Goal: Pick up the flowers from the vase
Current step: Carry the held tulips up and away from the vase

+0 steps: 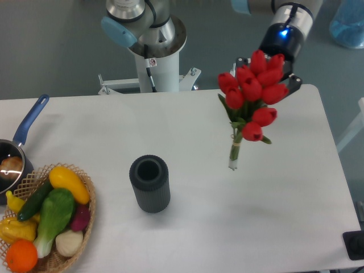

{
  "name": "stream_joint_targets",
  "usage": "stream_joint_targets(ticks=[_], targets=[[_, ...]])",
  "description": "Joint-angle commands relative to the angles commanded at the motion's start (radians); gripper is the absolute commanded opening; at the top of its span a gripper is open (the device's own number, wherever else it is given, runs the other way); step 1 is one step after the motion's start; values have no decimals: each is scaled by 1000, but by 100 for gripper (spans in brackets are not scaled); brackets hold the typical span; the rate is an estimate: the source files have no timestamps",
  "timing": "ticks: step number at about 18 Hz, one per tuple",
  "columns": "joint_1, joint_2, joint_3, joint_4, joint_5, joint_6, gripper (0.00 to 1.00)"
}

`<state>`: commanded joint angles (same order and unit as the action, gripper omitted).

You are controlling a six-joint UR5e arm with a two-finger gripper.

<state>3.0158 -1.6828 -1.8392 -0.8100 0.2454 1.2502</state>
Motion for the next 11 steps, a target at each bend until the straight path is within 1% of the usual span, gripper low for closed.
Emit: stream_joint_targets(ticks=[6,11], targets=[[14,0,-18,-3,-2,0,26],[15,5,-17,-2,-2,0,26]])
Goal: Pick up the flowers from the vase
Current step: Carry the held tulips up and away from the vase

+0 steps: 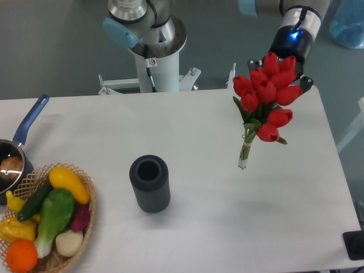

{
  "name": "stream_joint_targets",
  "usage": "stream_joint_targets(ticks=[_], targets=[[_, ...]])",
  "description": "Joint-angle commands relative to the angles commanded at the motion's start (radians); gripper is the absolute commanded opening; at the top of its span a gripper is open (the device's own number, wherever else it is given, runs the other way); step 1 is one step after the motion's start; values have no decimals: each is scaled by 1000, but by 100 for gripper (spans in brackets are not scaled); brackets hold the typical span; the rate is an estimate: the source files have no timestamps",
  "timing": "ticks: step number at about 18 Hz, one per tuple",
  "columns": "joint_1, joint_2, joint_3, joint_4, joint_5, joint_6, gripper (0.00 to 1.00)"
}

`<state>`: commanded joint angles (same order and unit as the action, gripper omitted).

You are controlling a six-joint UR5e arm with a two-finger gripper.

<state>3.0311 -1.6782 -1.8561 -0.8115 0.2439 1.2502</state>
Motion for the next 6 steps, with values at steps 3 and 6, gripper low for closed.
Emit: stream_joint_targets(ticks=[3,6], targets=[[-5,0,0,2,0,0,26],[-8,0,0,2,0,-2,26]])
